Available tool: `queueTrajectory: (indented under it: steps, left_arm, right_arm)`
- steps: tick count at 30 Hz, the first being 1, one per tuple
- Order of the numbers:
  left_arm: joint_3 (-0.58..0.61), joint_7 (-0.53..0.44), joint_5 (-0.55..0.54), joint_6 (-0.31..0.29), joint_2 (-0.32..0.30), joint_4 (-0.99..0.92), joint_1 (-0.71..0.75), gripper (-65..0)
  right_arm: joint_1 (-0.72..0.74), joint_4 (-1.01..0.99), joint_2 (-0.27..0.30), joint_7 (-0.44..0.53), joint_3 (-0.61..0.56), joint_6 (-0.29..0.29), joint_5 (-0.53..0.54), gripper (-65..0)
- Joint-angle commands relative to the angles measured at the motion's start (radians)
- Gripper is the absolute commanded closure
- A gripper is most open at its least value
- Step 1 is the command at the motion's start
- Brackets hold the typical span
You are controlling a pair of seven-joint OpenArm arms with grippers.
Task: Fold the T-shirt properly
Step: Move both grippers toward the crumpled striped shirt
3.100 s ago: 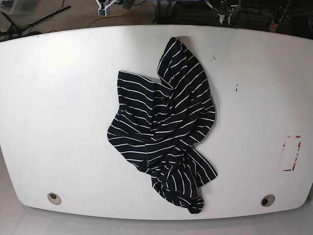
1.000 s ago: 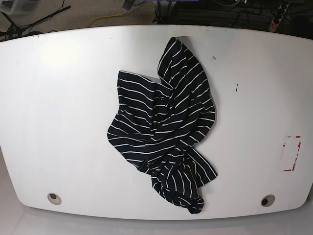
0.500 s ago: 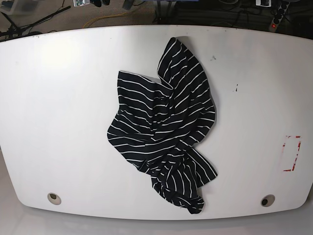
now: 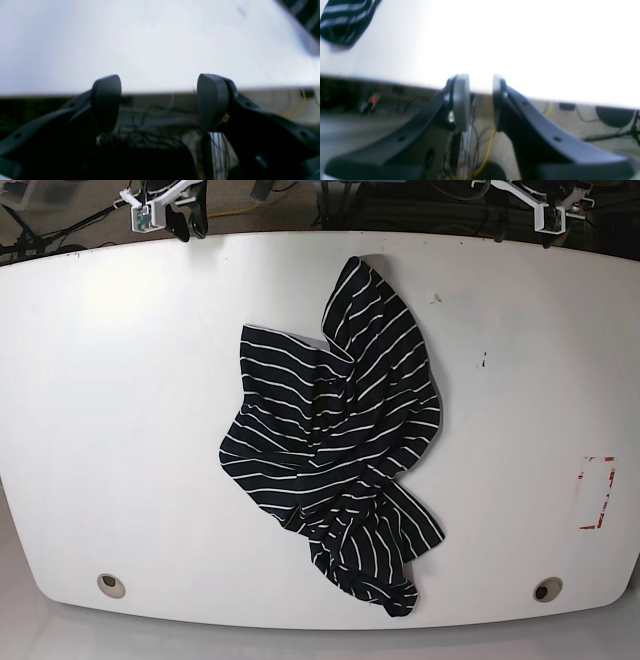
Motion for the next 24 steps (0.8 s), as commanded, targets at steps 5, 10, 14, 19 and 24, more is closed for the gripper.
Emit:
queueTrajectory:
  steps: [5,10,14,19,24]
  left_arm:
    - [0.053,0.054,0.003,-0.012,-0.015,0.014,-0.115,-54.2]
    - [0.13,0.196,-0.002,-0.13,-0.05,0.014,-0.224,-54.2]
    - [0.153,0.265,-0.003,-0.231,-0.032,0.012,-0.297,-54.2]
    - [0.187,0.357,-0.003,-0.369,-0.029,0.012,-0.376,-53.9]
    - [0.241,0.418,-0.005,-0.472,-0.029,0.014,-0.439,-53.7]
  right_arm:
    - [0.078,0.022,-0.027,0.025,0.001,0.01,0.006,-16.0]
    - [0.133,0.02,-0.027,0.025,-0.002,0.009,0.006,-18.1]
    - [0.152,0.02,-0.027,0.025,-0.003,0.006,0.006,-35.7]
    - [0.164,0.02,-0.029,0.025,-0.003,0.003,0.006,-49.5]
    - [0.167,0.018,-0.029,0.023,-0.003,0.004,0.006,-49.6]
